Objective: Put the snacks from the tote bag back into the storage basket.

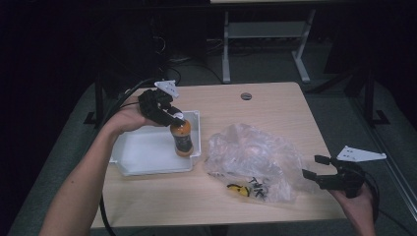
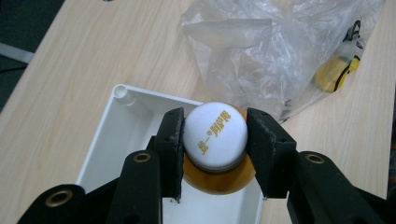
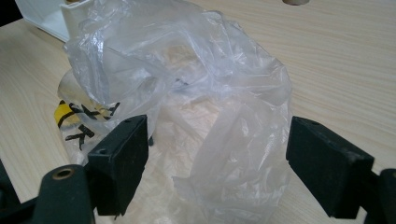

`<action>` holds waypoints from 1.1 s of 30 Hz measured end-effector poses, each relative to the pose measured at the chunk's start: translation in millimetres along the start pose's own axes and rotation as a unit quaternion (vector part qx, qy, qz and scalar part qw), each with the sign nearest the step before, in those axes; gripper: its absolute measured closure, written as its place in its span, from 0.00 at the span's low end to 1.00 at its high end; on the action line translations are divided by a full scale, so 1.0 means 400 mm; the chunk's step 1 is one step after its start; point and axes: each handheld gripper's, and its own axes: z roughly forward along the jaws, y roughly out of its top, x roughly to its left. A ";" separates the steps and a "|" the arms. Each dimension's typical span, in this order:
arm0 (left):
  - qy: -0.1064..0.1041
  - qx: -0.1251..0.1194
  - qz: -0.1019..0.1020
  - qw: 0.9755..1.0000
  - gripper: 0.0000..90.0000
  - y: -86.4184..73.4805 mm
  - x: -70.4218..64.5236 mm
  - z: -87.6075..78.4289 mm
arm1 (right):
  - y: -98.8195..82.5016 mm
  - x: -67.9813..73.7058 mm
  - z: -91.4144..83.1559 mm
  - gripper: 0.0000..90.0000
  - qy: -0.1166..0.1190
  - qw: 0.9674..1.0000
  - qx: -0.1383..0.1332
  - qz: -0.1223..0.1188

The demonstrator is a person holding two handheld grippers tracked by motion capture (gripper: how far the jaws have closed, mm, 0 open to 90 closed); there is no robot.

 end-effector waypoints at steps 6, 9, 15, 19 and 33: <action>-0.007 0.007 0.001 1.000 0.65 -0.008 -0.001 0.025 | 0.000 -0.002 -0.002 0.23 -0.001 1.000 -0.003 0.000; -0.009 0.008 0.002 1.000 0.65 -0.012 0.001 0.035 | 0.000 -0.002 -0.002 0.23 -0.002 1.000 -0.002 0.000; -0.014 0.014 0.000 1.000 0.65 -0.017 -0.002 0.058 | 0.002 0.001 -0.001 0.23 -0.001 1.000 -0.001 -0.001; -0.015 0.017 0.003 1.000 0.65 -0.017 -0.002 0.068 | 0.001 0.000 -0.001 0.23 -0.002 1.000 0.000 -0.001; -0.019 0.017 0.002 1.000 0.65 -0.028 -0.001 0.097 | -0.001 0.001 0.002 0.23 -0.001 1.000 0.002 0.000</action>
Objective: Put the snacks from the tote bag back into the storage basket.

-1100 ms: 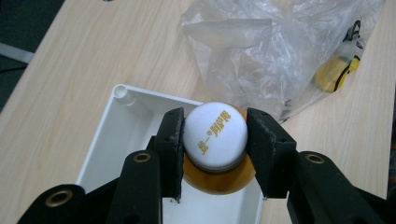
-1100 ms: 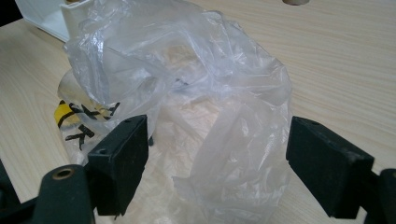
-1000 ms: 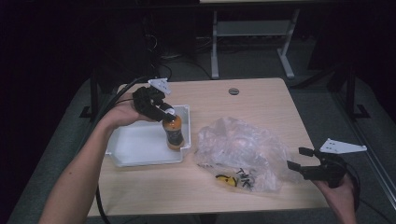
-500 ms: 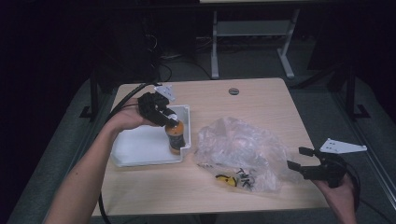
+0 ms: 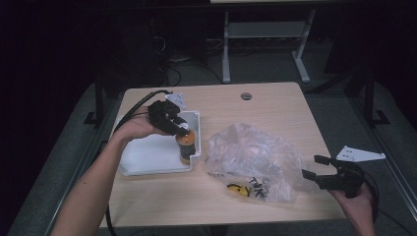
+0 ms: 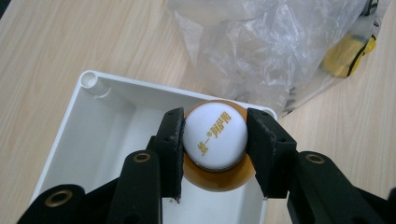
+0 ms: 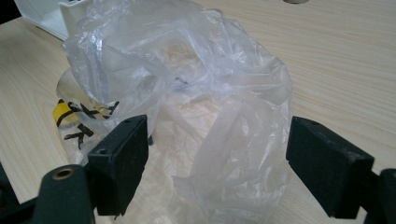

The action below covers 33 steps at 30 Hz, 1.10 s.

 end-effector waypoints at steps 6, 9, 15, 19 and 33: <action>-0.001 -0.004 0.001 1.000 0.65 -0.002 0.000 0.002 | -0.003 -0.001 0.000 0.22 -0.001 1.000 0.001 0.003; -0.006 -0.003 0.000 1.000 0.65 -0.003 -0.003 0.002 | -0.003 0.000 0.003 0.22 0.000 1.000 0.003 0.002; -0.009 0.002 0.001 1.000 0.65 -0.005 -0.014 0.002 | -0.005 0.005 0.000 0.22 -0.003 1.000 0.002 0.004; -0.007 -0.001 0.003 1.000 0.65 -0.007 -0.015 0.002 | -0.010 0.003 -0.003 0.22 -0.005 1.000 0.003 0.005; -0.004 -0.002 -0.001 1.000 0.62 -0.010 -0.014 0.002 | -0.015 0.005 -0.001 0.22 -0.005 1.000 0.007 0.008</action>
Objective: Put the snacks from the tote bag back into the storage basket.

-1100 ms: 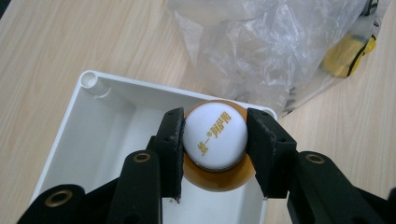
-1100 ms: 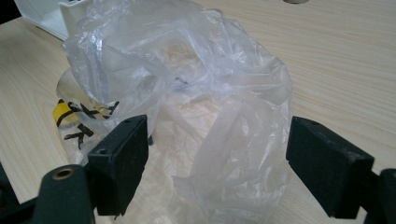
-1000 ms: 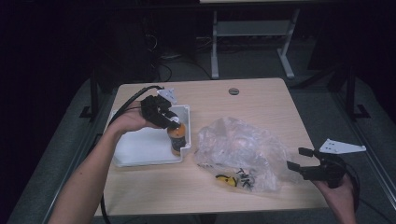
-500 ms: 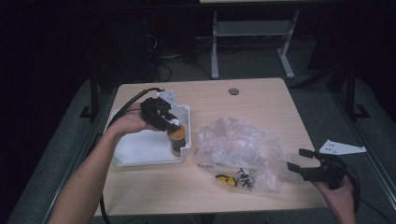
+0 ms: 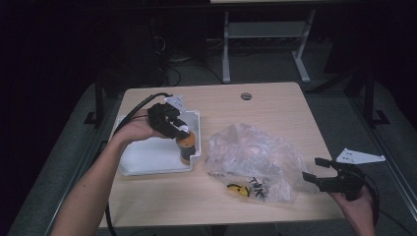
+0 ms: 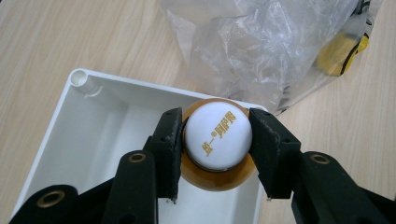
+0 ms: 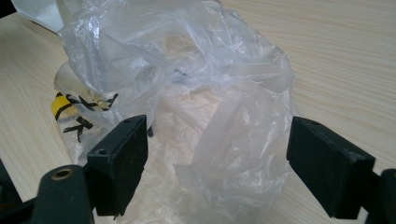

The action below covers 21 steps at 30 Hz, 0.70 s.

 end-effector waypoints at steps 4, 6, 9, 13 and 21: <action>0.003 -0.003 -0.004 1.000 0.59 -0.003 0.000 -0.002 | -0.002 0.001 -0.002 0.22 0.000 1.000 0.001 0.001; 0.001 -0.005 -0.006 1.000 0.58 -0.004 0.002 -0.004 | -0.003 0.001 -0.002 0.22 -0.001 1.000 0.000 0.003; -0.001 -0.007 -0.008 1.000 0.55 -0.004 0.003 -0.007 | -0.003 0.001 -0.003 0.22 -0.001 1.000 0.000 0.002; -0.007 -0.008 -0.012 1.000 0.50 -0.003 0.000 -0.004 | -0.003 0.002 -0.002 0.22 -0.002 1.000 0.002 0.002; -0.008 -0.015 -0.016 1.000 0.41 0.001 -0.003 -0.007 | -0.003 0.002 0.000 0.22 -0.002 1.000 0.005 0.000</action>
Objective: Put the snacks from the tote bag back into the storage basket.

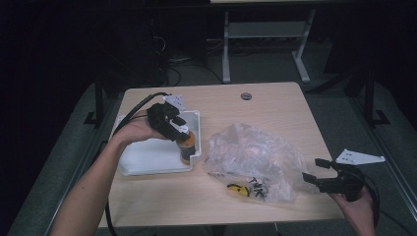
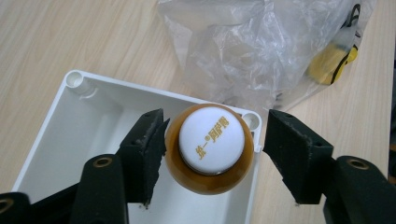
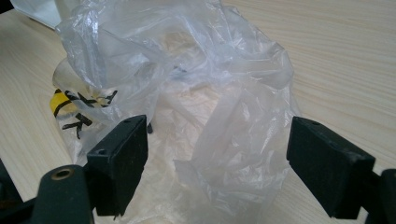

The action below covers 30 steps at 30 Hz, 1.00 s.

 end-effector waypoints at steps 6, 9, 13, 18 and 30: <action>0.002 -0.002 -0.008 1.000 0.35 0.001 0.001 -0.002 | 0.001 -0.001 0.001 0.22 0.000 1.000 -0.001 -0.002; 0.003 -0.003 -0.010 1.000 0.33 -0.003 0.002 -0.004 | 0.001 -0.003 0.004 0.22 0.000 1.000 -0.001 0.000; 0.006 -0.008 -0.014 1.000 0.32 -0.009 -0.001 -0.009 | 0.002 0.001 0.006 0.22 -0.001 1.000 0.000 -0.001; 0.007 -0.011 -0.015 1.000 0.32 -0.016 -0.007 -0.020 | -0.001 0.003 0.003 0.22 -0.005 1.000 0.005 -0.002; 0.008 -0.026 -0.030 0.999 0.31 -0.046 -0.002 -0.036 | -0.002 0.002 0.008 0.22 -0.008 1.000 0.009 -0.001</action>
